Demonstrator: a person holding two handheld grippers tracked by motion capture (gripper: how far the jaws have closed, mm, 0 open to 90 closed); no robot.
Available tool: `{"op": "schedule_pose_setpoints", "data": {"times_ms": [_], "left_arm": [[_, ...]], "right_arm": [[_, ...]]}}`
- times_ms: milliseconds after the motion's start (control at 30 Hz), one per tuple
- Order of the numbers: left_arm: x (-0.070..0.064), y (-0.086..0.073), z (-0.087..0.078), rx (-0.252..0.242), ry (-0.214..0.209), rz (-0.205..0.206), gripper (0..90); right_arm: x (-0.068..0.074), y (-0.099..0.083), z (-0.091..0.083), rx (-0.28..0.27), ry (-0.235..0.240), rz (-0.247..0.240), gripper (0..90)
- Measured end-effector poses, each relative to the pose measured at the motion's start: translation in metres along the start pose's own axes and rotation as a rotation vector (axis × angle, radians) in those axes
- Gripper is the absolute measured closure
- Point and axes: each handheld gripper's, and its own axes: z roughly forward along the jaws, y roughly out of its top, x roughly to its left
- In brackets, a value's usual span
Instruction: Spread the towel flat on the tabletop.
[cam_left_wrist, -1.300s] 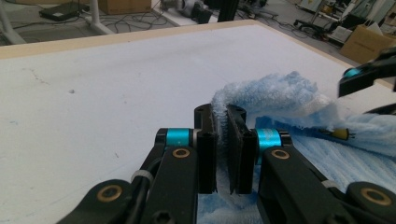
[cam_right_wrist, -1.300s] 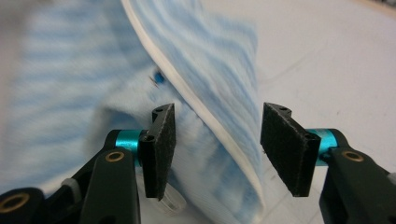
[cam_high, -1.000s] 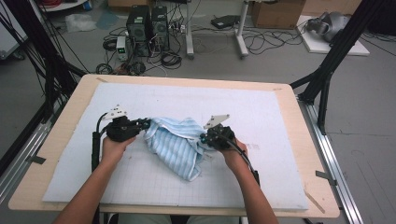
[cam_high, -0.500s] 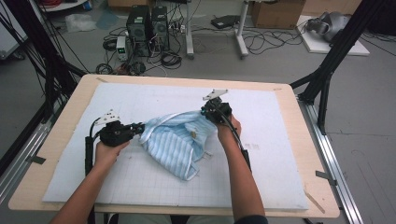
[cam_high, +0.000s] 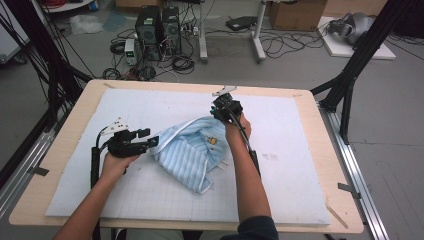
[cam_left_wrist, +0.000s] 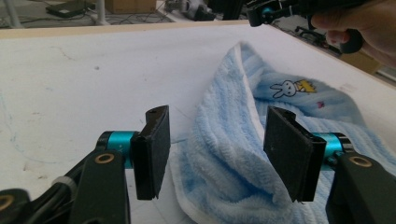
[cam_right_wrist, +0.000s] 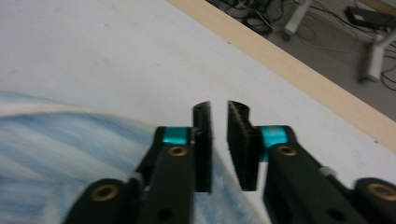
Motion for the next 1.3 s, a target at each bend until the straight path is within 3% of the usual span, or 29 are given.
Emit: {"op": "schedule_pose_setpoints", "data": {"times_ms": [33,67,200,333,367,467,533,600,633,700,767,800,833,1000,1033,1200,1233,1300], "left_arm": [[0.0,0.0,0.0,0.001,-0.003,0.001,40.7],[0.0,0.0,-0.001,0.003,-0.007,0.0,39.2],[-0.002,0.0,0.0,0.013,-0.024,0.001,37.7],[-0.002,-0.002,0.005,0.054,-0.029,0.003,36.8],[-0.003,-0.003,0.007,0.068,-0.027,0.005,36.3],[-0.004,-0.005,0.012,0.129,-0.024,0.013,35.4],[-0.004,-0.006,0.014,0.148,-0.017,0.015,35.4],[-0.005,-0.009,0.019,0.183,-0.006,0.02,36.2],[-0.005,-0.01,0.021,0.203,-0.008,0.032,49.1],[-0.006,-0.012,0.025,0.234,-0.008,0.055,65.7],[-0.004,-0.01,0.028,0.248,0.023,0.059,75.9],[-0.004,-0.01,0.028,0.248,0.023,0.059,77.3],[0.001,-0.007,0.027,0.225,0.055,0.05,78.3],[0.014,0.001,0.027,0.16,0.112,-0.005,79.5],[0.016,0.002,0.029,0.176,0.112,-0.016,79.6],[0.016,0.008,0.04,0.166,0.116,-0.018,79.5],[0.014,0.011,0.044,0.135,0.12,-0.02,79.6],[0.014,0.013,0.048,0.154,0.112,-0.02,79.5]], "right_arm": [[0.0,0.0,0.0,0.0,0.0,0.0,68.7],[0.002,-0.005,-0.008,-0.025,0.044,0.007,62.7],[0.006,-0.023,-0.028,-0.039,0.088,0.002,55.0],[0.01,-0.041,-0.038,-0.028,0.13,0.017,48.1],[0.014,-0.052,-0.041,-0.013,0.191,0.027,44.2],[0.021,-0.068,-0.038,0.023,0.263,0.024,42.4],[0.026,-0.076,-0.032,0.076,0.296,0.002,50.1],[0.027,-0.079,-0.029,0.096,0.295,-0.011,52.1],[0.027,-0.082,-0.024,0.14,0.298,-0.013,62.6],[0.025,-0.083,-0.024,0.149,0.303,-0.02,78.7],[0.023,-0.084,-0.028,0.162,0.283,-0.047,84.7],[0.021,-0.085,-0.03,0.165,0.28,-0.049,85.0],[0.019,-0.087,-0.032,0.171,0.271,-0.052,85.2],[0.008,-0.1,-0.051,0.187,0.236,-0.063,85.5],[0.007,-0.104,-0.055,0.198,0.23,-0.071,85.5],[0.005,-0.114,-0.071,0.226,0.216,-0.086,85.4],[0.005,-0.116,-0.079,0.235,0.204,-0.103,85.4],[0.005,-0.117,-0.083,0.243,0.193,-0.116,85.5]]}}
